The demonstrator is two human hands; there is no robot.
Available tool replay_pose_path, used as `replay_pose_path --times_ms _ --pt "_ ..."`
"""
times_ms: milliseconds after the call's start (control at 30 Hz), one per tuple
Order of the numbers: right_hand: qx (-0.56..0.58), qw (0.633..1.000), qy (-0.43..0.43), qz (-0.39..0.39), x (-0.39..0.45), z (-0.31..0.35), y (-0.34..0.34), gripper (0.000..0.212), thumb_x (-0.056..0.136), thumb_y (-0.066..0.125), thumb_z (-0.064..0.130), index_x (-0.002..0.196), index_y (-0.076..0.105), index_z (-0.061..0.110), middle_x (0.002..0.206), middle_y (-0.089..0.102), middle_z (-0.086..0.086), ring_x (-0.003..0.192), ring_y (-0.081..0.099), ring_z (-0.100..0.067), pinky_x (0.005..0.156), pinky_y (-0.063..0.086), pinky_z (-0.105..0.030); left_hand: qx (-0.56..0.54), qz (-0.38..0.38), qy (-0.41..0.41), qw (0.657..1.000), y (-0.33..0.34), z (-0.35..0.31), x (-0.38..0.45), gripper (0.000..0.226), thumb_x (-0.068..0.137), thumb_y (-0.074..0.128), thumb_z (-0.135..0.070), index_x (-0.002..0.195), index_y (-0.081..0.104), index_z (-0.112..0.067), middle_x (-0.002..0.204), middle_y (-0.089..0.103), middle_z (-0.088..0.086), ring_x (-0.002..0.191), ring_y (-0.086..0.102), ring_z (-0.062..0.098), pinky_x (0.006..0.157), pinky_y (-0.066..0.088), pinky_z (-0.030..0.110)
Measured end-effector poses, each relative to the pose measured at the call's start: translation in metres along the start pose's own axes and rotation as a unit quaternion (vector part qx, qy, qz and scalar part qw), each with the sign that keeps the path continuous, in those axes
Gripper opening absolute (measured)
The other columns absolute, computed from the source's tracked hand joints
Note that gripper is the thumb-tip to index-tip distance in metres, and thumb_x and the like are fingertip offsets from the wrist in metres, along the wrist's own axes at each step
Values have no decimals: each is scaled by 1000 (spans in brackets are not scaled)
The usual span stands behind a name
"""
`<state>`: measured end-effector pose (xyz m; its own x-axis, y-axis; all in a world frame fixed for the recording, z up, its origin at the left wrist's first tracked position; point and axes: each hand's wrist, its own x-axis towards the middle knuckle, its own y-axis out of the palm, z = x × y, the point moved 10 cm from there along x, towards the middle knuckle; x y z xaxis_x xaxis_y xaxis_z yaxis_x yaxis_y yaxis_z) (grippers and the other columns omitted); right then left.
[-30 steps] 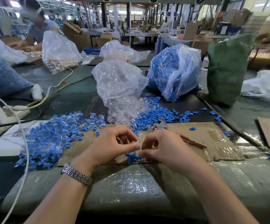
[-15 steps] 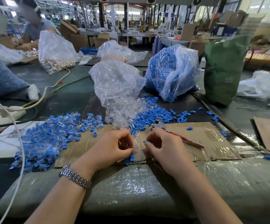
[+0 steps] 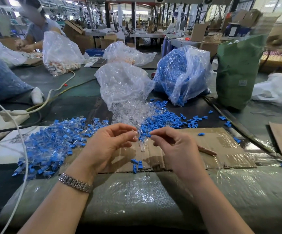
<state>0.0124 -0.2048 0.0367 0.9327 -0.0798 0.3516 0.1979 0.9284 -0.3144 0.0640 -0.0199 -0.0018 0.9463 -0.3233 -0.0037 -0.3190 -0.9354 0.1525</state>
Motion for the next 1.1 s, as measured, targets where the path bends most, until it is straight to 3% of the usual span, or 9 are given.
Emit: replay_pose_path --times_ms 133,300,500,733,833,1100 --pt "-29 998 -47 4 5 17 8 8 91 74 18 94 73 26 83 72 12 81 68 -7 74 54 -17 -103 13 -17 994 -1 2 1 23 81 80 -9 103 77 -5 94 72 13 82 70 19 71 59 23" --pt "-83 989 -122 -1 7 42 15 6 93 71 14 94 70 20 82 67 12 78 63 -5 71 46 -12 -163 35 -46 985 7 3 -1 24 78 79 -9 102 78 -6 95 74 17 80 73 21 70 61 25" --pt "-184 964 -193 21 2 66 26 5 96 66 9 99 68 12 93 62 4 83 57 -11 76 48 -27 -158 32 -56 985 12 4 -3 17 85 68 -9 97 80 -5 94 75 21 76 75 22 64 61 24" --pt "-284 935 -204 62 1 77 34 4 98 61 12 98 64 10 98 60 -3 86 55 -24 78 45 -39 -136 41 -44 989 17 0 -5 18 82 68 -8 97 78 -2 92 75 20 75 75 23 65 61 25" --pt "-322 921 -202 84 1 78 39 5 99 58 15 99 63 12 100 58 -2 89 52 -22 80 43 -37 -120 48 -38 991 18 -1 -6 21 81 69 -5 100 76 0 92 74 21 76 74 25 67 61 26" --pt "-314 927 -173 106 5 69 41 3 97 61 18 99 63 18 96 56 5 86 52 -13 76 41 -27 -77 60 -33 995 19 -1 -6 24 75 75 -4 98 79 -4 98 75 23 85 75 27 73 62 28"
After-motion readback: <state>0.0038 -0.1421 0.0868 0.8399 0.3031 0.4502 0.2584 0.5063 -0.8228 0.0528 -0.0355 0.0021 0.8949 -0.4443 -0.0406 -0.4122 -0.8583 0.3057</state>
